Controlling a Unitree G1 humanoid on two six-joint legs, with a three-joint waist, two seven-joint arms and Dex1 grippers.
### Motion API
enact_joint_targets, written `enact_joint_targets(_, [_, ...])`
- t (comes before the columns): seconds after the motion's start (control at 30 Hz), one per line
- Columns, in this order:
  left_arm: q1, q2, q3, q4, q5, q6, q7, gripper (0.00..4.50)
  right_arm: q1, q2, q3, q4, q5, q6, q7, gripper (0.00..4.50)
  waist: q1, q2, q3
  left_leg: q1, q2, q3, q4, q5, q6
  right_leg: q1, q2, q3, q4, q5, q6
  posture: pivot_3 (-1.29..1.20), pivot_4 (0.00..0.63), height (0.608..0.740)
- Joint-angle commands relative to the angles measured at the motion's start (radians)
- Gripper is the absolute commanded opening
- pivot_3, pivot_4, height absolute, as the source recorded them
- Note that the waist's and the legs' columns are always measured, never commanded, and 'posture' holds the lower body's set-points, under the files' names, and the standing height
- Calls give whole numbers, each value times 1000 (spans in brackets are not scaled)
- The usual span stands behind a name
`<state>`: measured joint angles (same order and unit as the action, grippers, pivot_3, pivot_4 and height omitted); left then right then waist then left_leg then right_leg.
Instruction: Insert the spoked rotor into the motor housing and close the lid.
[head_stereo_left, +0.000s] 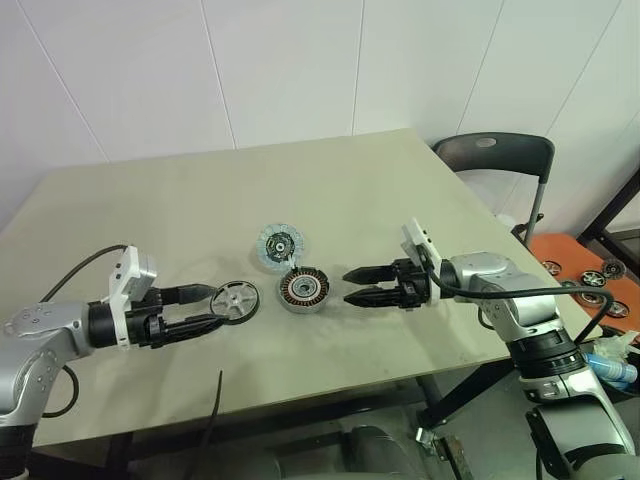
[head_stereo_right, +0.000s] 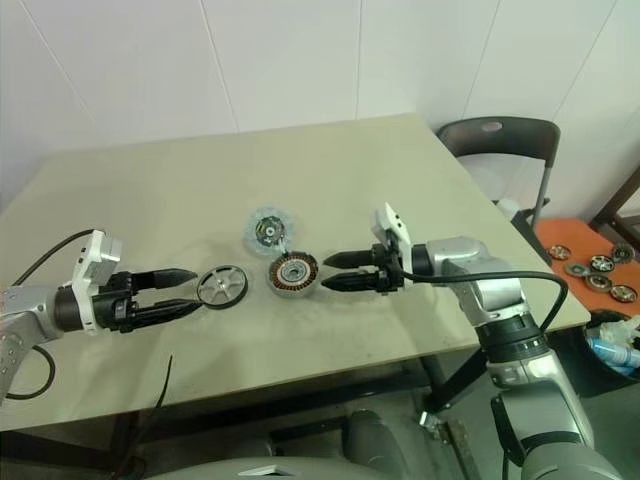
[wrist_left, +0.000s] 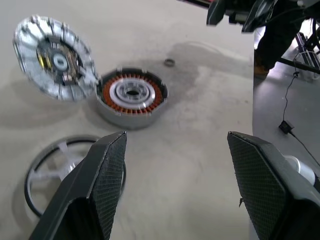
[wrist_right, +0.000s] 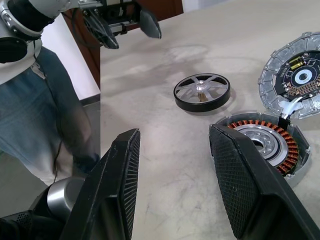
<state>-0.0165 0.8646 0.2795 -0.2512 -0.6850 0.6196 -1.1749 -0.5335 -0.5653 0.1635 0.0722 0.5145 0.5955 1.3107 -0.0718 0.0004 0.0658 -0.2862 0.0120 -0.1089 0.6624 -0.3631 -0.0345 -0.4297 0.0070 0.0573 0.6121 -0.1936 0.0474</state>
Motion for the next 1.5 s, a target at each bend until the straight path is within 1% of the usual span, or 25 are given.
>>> enact_joint_targets(0.03, [-29, -1, -17, -4, -3, -11, -2, 3441, -24, 9, -9, -36, 3, -16, -3, 2252, 0, 0, 0, 0, 0, 0, 0, 0, 0, 0, 0, 0, 0, 0, 0, 0, 0, 740])
enact_joint_targets(0.23, [-42, -8, -34, -7, -7, -9, 4, 3441, -6, -2, -16, -46, 5, -16, -9, 2252, 0, 0, 0, 0, 0, 0, 0, 0, 0, 0, 0, 0, 0, 0, 0, 0, 0, 740])
enact_joint_targets(0.83, [-103, 8, -52, 48, -1, -10, -27, 3441, -19, 16, -16, -57, 15, -10, -29, 2252, 0, 0, 1, -1, 0, 0, 0, 0, 0, -1, 0, 0, 0, 0, 0, 0, 0, 740])
enact_joint_targets(1.07, [-96, 35, -45, 36, -11, 3, -46, 3441, -51, 9, -18, -3, 4, -27, -4, 2252, -1, 0, 1, 0, 0, 0, 0, 0, 0, -1, 0, 0, 0, 0, 0, 0, 0, 740])
enact_joint_targets(1.5, [-66, 35, -36, -1, -21, 14, -38, 3441, -26, 9, -15, -29, 12, -17, -4, 2252, -1, 1, 1, -1, 0, 0, 0, 0, 0, -1, 0, 0, 0, 0, 0, 0, 0, 740])
